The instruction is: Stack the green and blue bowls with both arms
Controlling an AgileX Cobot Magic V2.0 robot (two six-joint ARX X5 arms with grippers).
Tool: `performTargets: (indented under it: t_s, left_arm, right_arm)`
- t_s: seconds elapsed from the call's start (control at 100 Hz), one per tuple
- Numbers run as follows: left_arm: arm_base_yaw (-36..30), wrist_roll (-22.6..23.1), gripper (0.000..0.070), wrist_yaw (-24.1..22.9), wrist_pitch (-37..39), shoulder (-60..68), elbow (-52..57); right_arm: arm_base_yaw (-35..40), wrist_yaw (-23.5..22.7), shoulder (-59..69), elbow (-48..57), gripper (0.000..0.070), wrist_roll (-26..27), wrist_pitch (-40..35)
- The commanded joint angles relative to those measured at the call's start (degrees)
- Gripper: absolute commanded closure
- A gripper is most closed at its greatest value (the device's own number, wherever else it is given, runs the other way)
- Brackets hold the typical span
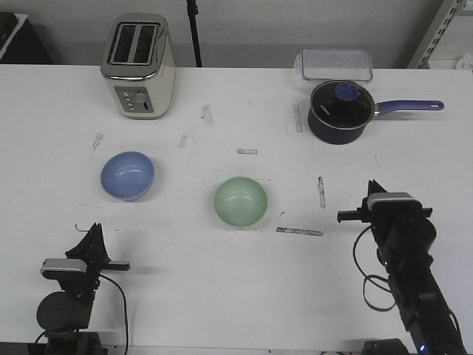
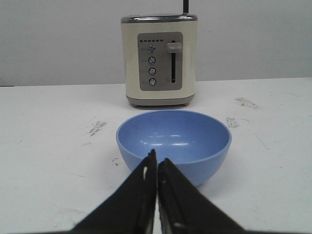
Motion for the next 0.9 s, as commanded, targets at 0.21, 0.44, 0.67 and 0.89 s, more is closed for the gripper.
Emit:
performTargets:
  t_s: [0.21, 0.44, 0.67, 0.89]
  left_arm:
    - [0.1, 0.1, 0.0698, 0.0, 0.7, -0.1, -1.3]
    - [0.1, 0.1, 0.0698, 0.0, 0.7, -0.1, -1.3]
    - [0.1, 0.1, 0.0698, 0.0, 0.7, -0.1, -1.3]
    - [0.1, 0.1, 0.0698, 0.0, 0.7, -0.1, -1.3]
  right_arm:
    - [0.1, -0.1, -16.1, -9.1, 0.0684, 9.2, -0.1]
    - [0.1, 0.8, -24.1, -9.4, 0.0684, 8.4, -4.0]
    - [0.1, 0.2, -29.9, -9.4, 0.0684, 8.4, -3.8]
    - [0.1, 0.2, -33.1, -9.3, 0.0684, 8.4, -3.8]
